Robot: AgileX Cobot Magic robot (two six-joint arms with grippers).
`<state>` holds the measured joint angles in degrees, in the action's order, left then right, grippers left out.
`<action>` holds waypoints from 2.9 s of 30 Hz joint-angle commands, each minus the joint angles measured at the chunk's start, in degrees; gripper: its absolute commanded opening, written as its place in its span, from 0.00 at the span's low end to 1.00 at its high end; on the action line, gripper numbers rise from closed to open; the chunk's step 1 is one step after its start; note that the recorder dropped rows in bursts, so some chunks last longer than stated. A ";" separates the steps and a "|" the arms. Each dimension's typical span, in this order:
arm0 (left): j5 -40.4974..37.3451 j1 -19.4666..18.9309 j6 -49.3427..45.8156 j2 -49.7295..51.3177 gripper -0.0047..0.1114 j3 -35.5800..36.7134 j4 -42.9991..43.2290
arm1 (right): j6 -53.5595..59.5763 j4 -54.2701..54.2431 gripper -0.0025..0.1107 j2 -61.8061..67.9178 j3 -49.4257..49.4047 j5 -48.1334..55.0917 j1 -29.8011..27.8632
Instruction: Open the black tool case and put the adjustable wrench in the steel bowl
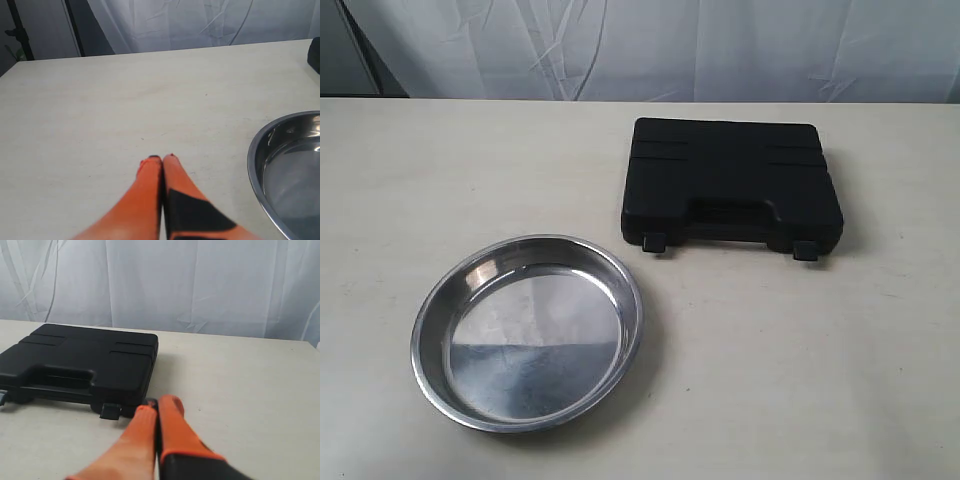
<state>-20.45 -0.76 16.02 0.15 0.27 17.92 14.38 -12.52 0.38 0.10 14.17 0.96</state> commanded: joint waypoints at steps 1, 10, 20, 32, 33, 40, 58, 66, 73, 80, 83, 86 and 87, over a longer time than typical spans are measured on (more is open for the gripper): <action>0.77 -0.22 0.32 -0.15 0.04 -0.27 0.38 | 0.00 -0.04 0.01 -0.38 -0.10 -0.54 -0.26; 0.77 -0.22 0.32 -0.15 0.04 -0.27 0.38 | 0.00 0.41 0.01 -0.38 -0.10 -0.84 -0.26; 0.77 -0.22 0.32 -0.15 0.04 -0.27 0.38 | -14.82 -25.20 0.01 -0.38 -0.10 -15.49 -0.26; 0.77 -0.22 0.32 -0.15 0.04 -0.27 0.38 | -17.47 -45.46 0.01 -0.38 2.13 -43.47 -0.26; 0.77 -0.22 0.32 -0.15 0.04 -0.27 0.38 | -17.19 -45.08 0.01 -0.38 3.90 -43.35 -0.26; 0.77 -0.22 0.32 -0.15 0.04 -0.27 0.38 | 6.93 -28.09 0.01 7.80 17.71 -44.27 -0.26; 0.77 -0.22 0.32 -0.15 0.04 -0.27 0.38 | 22.14 3.26 0.50 115.83 91.05 50.94 16.55; 0.77 -0.22 0.32 -0.15 0.04 -0.27 0.38 | 22.27 4.54 0.46 119.92 91.05 47.95 18.11; 0.77 -0.22 0.32 -0.15 0.04 -0.27 0.38 | 23.51 4.65 0.46 121.90 91.05 44.44 18.11; 0.77 -0.22 0.32 -0.15 0.04 -0.27 0.38 | 23.51 4.54 0.46 125.17 91.05 43.93 18.11; 0.77 -0.22 0.32 -0.15 0.04 -0.27 0.38 | 23.51 4.28 0.36 125.57 91.05 43.93 18.11; 0.77 -0.22 0.32 -0.15 0.04 -0.27 0.38 | 23.51 4.06 0.14 125.05 91.05 44.29 18.11; 0.77 -0.22 0.32 -0.15 0.04 -0.27 0.38 | 23.51 3.92 0.06 124.94 91.05 44.55 18.11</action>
<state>-20.45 -0.76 16.13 0.15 0.27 17.92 38.60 -8.04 126.09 90.84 58.24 19.16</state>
